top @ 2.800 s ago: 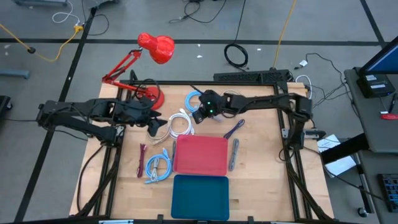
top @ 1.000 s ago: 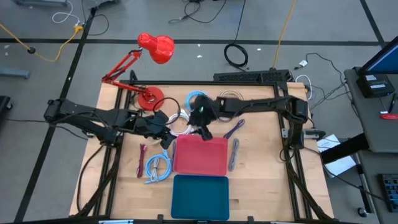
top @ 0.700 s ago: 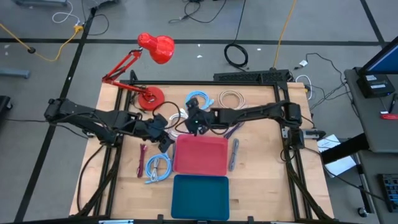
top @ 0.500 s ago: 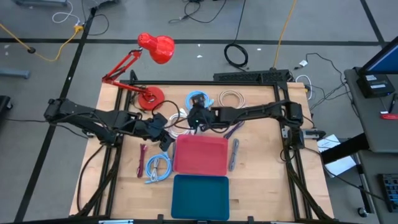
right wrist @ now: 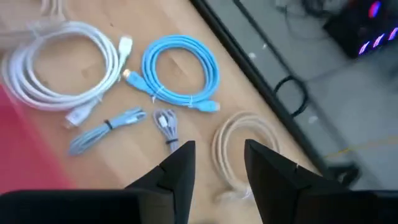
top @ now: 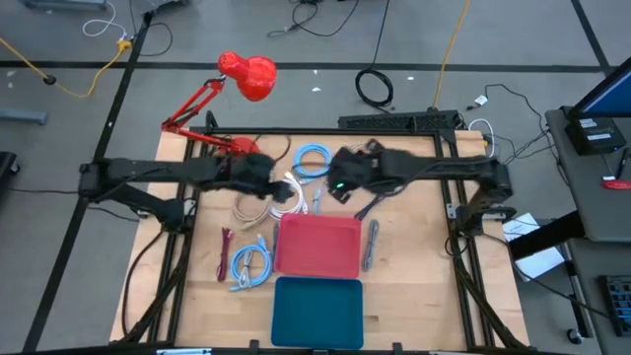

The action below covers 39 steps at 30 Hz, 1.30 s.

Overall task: Pick & Place USB Port
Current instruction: Put the light blue charger cable into the blue bin

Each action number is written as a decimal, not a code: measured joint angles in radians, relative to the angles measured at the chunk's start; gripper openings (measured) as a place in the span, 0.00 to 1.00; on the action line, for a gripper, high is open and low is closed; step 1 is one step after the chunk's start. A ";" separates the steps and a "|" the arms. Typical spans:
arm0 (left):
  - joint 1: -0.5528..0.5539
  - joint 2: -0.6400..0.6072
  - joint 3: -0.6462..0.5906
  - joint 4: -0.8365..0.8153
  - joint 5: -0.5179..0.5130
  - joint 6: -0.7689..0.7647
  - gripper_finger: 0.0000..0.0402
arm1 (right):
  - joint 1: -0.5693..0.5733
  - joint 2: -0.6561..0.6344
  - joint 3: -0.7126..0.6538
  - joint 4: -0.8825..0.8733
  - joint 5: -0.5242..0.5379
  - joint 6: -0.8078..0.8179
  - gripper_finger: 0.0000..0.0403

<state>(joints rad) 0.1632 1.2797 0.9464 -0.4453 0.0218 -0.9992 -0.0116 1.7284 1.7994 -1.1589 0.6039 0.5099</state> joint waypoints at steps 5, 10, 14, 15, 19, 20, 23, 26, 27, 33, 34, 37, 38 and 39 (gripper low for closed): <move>0.051 0.217 0.035 0.095 0.202 -0.045 0.68 | 0.050 -0.206 -0.054 -0.096 -0.028 0.083 0.32; 0.049 0.406 0.199 -0.016 0.165 -0.020 0.68 | 0.098 -0.405 -0.111 -0.178 -0.025 0.142 0.32; 0.038 0.534 0.431 -0.157 0.088 0.038 0.62 | 0.138 -0.541 -0.168 -0.197 -0.029 0.189 0.32; 0.035 0.568 0.499 -0.193 0.062 0.061 0.60 | 0.148 -0.568 -0.188 -0.198 -0.029 0.196 0.32; 0.043 0.718 0.760 -0.387 0.011 0.128 0.50 | 0.182 -0.658 -0.277 -0.200 -0.032 0.228 0.32; 0.045 0.754 0.819 -0.451 0.001 0.136 0.47 | 0.189 -0.674 -0.298 -0.201 -0.035 0.233 0.32; 0.055 0.849 0.947 -0.634 -0.017 0.148 0.42 | 0.206 -0.712 -0.358 -0.201 -0.075 0.238 0.32; 0.057 0.920 1.010 -0.706 0.020 0.145 0.40 | 0.219 -0.732 -0.406 -0.199 -0.107 0.238 0.32; 0.057 0.936 1.023 -0.705 0.046 0.142 0.40 | 0.224 -0.737 -0.418 -0.199 -0.112 0.238 0.32; 0.040 0.953 1.039 -0.746 0.045 0.060 0.44 | 0.260 -0.741 -0.451 -0.174 -0.137 0.211 0.32; 0.037 0.954 1.039 -0.757 0.031 0.047 0.45 | 0.268 -0.741 -0.451 -0.173 -0.137 0.206 0.32; 0.036 0.954 1.039 -0.759 0.021 0.020 0.45 | 0.284 -0.744 -0.451 -0.161 -0.135 0.182 0.32; 0.036 0.954 1.039 -0.755 0.015 0.011 0.45 | 0.289 -0.746 -0.451 -0.155 -0.135 0.180 0.32; 0.036 0.956 1.038 -0.753 0.005 0.002 0.45 | 0.295 -0.749 -0.451 -0.148 -0.135 0.178 0.32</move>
<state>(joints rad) 0.1997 2.2354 1.9848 -1.1987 0.0263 -0.9967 0.2835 0.9799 1.3483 -1.3073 0.4690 0.6876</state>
